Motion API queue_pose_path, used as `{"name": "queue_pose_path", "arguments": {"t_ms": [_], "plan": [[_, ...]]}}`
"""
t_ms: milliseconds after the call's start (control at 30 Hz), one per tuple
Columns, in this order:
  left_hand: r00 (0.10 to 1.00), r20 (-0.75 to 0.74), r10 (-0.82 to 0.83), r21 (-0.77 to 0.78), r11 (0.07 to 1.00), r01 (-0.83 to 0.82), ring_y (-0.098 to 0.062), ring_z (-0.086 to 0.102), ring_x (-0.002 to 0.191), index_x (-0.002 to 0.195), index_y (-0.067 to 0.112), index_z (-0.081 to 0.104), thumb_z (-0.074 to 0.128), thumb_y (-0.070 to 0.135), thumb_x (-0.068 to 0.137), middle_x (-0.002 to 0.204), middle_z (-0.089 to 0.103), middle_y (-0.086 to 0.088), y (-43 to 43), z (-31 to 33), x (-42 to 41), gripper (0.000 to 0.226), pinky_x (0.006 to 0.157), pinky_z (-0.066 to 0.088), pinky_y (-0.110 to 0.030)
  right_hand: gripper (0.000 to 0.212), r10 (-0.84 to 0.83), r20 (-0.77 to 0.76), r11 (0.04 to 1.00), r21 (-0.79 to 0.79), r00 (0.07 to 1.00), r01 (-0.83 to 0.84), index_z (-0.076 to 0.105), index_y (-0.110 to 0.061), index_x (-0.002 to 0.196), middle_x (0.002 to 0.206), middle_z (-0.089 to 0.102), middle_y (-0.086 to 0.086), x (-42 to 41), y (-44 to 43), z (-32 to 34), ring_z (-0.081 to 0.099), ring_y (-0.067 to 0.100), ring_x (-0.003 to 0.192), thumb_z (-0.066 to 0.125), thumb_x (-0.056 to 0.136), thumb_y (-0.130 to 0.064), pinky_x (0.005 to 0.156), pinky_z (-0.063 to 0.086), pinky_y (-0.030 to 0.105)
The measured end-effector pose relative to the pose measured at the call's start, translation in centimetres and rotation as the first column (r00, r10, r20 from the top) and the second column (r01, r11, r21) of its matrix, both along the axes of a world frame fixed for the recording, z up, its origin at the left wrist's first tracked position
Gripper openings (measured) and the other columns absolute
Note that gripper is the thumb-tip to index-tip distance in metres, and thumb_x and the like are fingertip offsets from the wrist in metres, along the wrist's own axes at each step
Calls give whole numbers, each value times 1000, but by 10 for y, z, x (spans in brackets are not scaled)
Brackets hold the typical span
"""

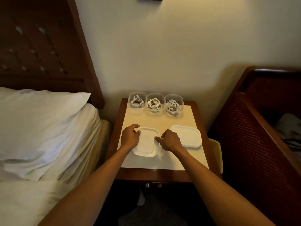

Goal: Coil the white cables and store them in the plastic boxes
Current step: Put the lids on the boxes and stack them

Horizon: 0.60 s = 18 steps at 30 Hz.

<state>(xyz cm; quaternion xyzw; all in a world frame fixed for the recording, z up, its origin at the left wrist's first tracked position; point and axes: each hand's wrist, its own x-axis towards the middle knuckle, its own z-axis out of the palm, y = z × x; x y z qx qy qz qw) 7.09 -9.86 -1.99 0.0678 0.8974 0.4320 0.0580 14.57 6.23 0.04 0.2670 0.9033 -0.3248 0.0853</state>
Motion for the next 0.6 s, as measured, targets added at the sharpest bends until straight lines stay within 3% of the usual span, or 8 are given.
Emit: {"name": "queue_pose_path", "arguments": {"t_ms": [67, 167, 267, 433, 600], "plan": [[999, -31, 7, -11, 1000, -7, -23, 62, 101, 126, 18, 65, 61, 17, 97, 120, 68, -7, 3, -3, 1, 29, 87, 50, -31, 51, -19, -47, 999, -42, 999, 17, 54, -7, 116, 112, 66, 14, 0, -4, -2, 65, 34, 99, 58, 91, -52, 89, 52, 42], [998, -64, 17, -37, 999, -20, -25, 62, 104, 128, 18, 62, 58, 22, 99, 120, 68, -9, 6, -10, 3, 30, 87, 50, -35, 45, -32, -105, 998, -53, 994, 27, 50, -3, 122, 123, 61, 18, -1, -11, -7, 57, 37, 112, 46, 100, -42, 89, 45, 38], [995, -93, 32, -63, 997, -38, -28, 60, 114, 132, 18, 57, 52, 28, 101, 129, 64, -9, 8, -16, 6, 32, 94, 51, -41, 41, -69, -147, 997, -34, 987, 64, 50, -3, 118, 120, 61, 19, -4, -17, -15, 57, 39, 109, 36, 103, -39, 86, 45, 39], [993, -99, 64, -143, 987, -78, -29, 59, 115, 138, 20, 47, 41, 31, 105, 130, 62, -9, 15, -21, 11, 36, 93, 49, -42, 38, -125, -188, 992, -33, 974, 121, 51, -8, 97, 104, 64, 18, -11, -22, -33, 58, 38, 96, 29, 102, -38, 80, 45, 40], [992, -93, 86, -158, 982, -100, -30, 59, 118, 147, 22, 41, 34, 34, 106, 135, 60, -7, 19, -30, 15, 43, 96, 49, -44, 42, -145, -213, 987, 37, 966, 156, 55, -9, 104, 103, 66, 16, -15, -25, -43, 60, 37, 97, 28, 103, -40, 75, 41, 37]]}}
